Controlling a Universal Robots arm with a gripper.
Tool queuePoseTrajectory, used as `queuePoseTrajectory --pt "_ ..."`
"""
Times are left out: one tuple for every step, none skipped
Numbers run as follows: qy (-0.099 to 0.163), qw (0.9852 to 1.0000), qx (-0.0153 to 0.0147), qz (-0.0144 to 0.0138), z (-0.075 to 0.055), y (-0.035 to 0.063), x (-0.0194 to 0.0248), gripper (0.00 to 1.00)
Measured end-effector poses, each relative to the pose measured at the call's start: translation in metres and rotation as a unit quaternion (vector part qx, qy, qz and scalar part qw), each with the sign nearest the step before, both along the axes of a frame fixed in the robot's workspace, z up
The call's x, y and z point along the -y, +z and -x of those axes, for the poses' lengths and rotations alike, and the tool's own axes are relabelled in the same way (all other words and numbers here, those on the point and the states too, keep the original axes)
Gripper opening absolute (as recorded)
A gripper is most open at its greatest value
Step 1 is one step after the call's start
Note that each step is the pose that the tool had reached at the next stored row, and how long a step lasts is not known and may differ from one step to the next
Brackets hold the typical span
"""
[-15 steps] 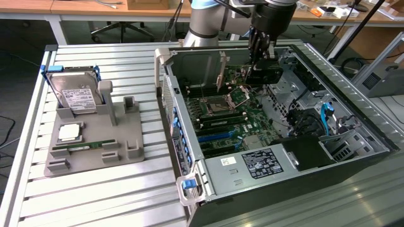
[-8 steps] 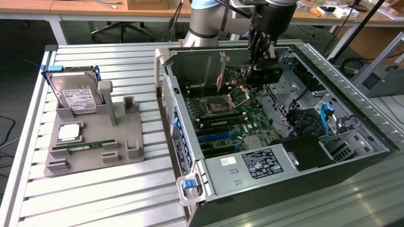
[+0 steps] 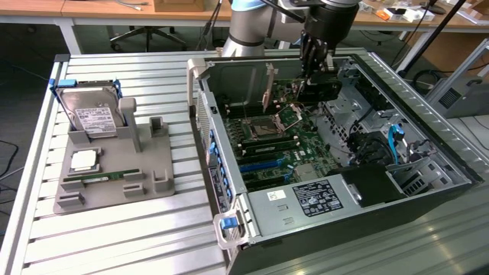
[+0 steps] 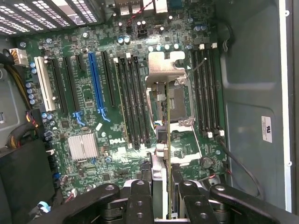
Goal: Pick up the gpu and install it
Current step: 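Insert the gpu into the slot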
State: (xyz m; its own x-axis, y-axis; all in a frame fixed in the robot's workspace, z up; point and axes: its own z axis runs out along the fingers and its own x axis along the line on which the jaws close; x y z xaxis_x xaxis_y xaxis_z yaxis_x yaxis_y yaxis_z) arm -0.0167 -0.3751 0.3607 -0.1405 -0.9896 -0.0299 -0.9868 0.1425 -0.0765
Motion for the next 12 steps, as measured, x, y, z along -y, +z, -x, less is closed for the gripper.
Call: queuePoseTrajectory --pt "0.001 1.0 0.0 0.0 0.0 0.0 0.0 0.27" --pt "0.003 1.0 0.0 0.0001 0.0 0.0 0.0 0.27" --pt "0.004 1.0 0.0 0.0001 0.0 0.0 0.0 0.27" --pt "0.005 1.0 0.0 0.0001 0.0 0.0 0.0 0.27" --pt "0.006 1.0 0.0 0.0002 0.0 0.0 0.0 0.27" --pt "0.009 1.0 0.0 0.0002 0.0 0.0 0.0 0.27" --pt "0.01 0.9999 0.0 0.0003 -0.0001 0.0 0.0 0.27" --pt "0.011 0.9999 0.0 0.0003 -0.0001 0.0 0.0 0.27" --pt "0.012 0.9999 0.0 0.0004 -0.0001 0.0 0.0 0.27" --pt "0.014 0.9999 0.0 0.0004 -0.0001 0.0 0.0 0.27" --pt "0.015 0.9999 0.0 0.0004 -0.0001 0.0 0.0 0.27" --pt "0.016 0.9999 0.0 0.0004 -0.0001 0.0 0.0 0.27"
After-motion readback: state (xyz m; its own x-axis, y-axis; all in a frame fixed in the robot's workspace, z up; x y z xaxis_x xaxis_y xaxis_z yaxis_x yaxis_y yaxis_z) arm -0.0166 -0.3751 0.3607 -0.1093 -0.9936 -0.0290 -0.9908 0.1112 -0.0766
